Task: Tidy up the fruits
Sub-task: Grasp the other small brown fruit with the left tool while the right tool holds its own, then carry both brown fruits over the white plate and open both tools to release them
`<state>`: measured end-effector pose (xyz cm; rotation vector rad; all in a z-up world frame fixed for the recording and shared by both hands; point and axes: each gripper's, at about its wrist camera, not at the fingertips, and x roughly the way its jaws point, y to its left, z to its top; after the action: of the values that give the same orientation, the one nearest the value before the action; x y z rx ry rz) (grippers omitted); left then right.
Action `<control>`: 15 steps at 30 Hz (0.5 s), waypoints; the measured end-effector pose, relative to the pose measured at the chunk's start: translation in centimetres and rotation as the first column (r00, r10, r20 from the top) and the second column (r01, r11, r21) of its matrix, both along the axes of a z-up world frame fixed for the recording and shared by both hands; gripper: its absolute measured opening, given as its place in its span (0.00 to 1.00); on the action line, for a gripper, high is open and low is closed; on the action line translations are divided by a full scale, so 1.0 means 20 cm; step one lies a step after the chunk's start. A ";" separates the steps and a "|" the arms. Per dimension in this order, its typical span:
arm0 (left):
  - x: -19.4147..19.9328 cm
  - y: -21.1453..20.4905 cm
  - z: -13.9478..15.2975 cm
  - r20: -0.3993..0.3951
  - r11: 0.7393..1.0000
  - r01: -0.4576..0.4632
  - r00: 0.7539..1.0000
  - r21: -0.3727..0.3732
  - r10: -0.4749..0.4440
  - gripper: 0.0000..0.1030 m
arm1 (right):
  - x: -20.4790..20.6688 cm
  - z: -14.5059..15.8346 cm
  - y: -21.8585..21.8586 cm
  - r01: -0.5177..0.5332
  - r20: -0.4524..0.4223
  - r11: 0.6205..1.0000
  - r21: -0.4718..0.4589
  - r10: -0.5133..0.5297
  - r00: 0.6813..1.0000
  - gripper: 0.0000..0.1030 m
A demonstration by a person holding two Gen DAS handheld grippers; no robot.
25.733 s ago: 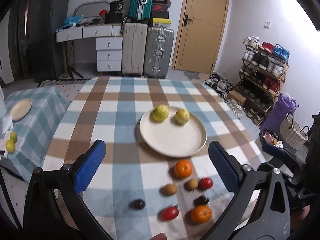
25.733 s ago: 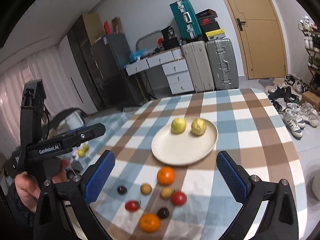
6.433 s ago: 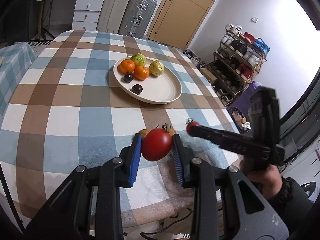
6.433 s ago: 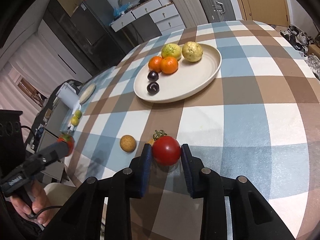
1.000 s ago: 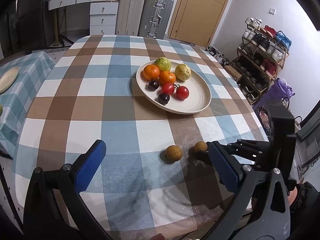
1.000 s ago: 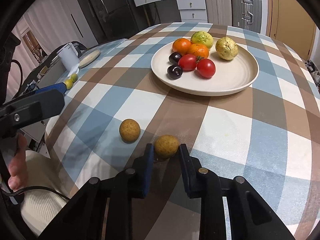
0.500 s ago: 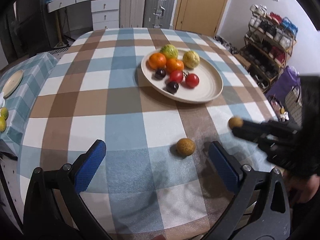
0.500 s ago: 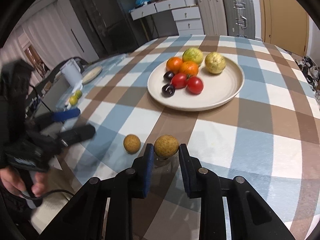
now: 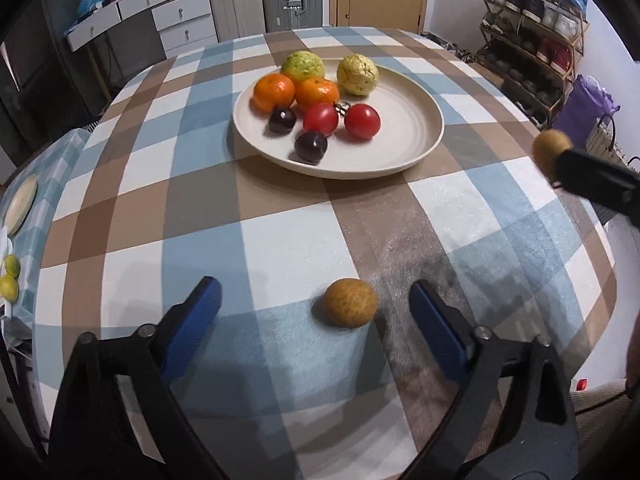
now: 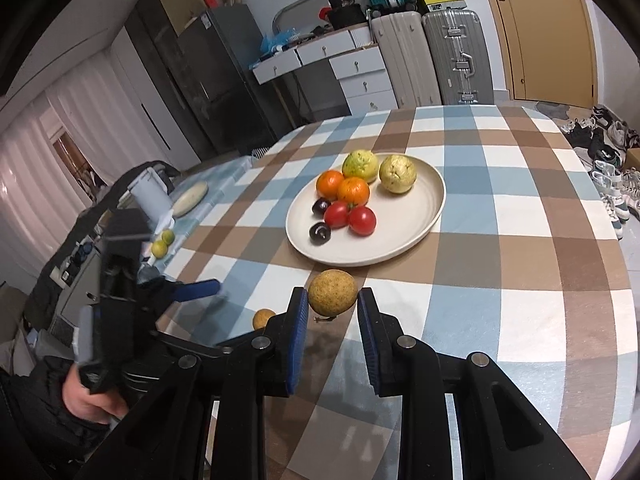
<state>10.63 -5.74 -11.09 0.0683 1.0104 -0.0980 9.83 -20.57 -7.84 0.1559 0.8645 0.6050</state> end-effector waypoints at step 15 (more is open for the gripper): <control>-0.02 -0.03 -0.05 -0.050 0.996 0.064 0.996 -0.064 -0.068 0.24 | -0.02 0.03 -0.05 0.008 0.008 0.999 0.033 -0.009 1.000 0.25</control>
<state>10.28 -6.24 -12.08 0.0420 1.0567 -0.1927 9.41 -21.54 -7.21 0.1872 0.8458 0.6120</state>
